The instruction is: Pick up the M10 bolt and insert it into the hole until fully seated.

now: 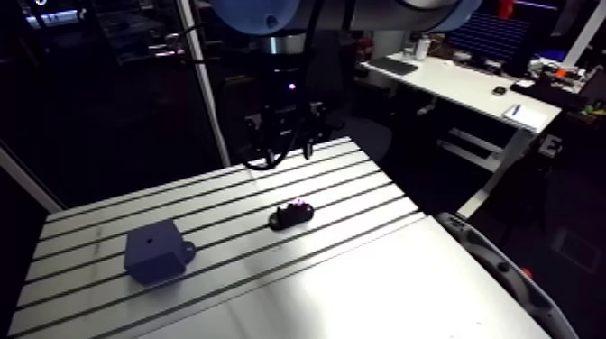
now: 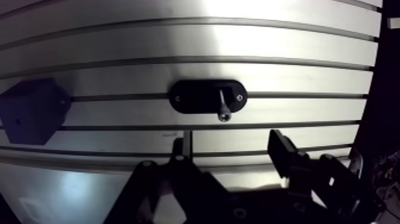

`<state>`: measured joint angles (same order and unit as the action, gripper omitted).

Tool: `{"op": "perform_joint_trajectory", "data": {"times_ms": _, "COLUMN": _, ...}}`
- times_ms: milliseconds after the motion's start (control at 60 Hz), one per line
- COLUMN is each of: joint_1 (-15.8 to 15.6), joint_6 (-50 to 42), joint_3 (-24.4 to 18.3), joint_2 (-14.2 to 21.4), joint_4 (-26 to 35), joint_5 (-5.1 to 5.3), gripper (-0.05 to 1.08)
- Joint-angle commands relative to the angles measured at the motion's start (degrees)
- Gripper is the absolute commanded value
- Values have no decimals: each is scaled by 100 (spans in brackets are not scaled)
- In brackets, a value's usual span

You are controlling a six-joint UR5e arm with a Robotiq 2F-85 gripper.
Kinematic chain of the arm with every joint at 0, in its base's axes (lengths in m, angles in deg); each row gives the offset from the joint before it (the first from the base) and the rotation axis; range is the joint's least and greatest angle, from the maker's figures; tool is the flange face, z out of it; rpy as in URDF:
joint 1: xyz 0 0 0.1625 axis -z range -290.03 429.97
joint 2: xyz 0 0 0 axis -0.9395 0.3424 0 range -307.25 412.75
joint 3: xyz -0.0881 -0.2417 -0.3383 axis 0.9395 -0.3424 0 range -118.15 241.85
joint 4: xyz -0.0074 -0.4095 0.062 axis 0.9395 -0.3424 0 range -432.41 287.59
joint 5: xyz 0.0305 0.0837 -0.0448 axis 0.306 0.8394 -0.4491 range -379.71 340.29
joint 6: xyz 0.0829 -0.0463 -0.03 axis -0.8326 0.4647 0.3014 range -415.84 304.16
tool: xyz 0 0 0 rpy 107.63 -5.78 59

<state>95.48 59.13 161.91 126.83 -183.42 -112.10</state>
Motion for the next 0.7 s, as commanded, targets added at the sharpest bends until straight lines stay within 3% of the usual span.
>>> {"op": "perform_joint_trajectory", "data": {"times_ms": 17, "joint_1": 86, "joint_6": 38, "joint_3": 52, "joint_2": -88, "joint_4": -22, "joint_5": -3, "gripper": 39}}
{"op": "perform_joint_trajectory", "data": {"times_ms": 700, "joint_1": 87, "joint_6": 31, "joint_3": 236, "joint_2": -345, "joint_4": -259, "joint_5": -12, "gripper": 49}}
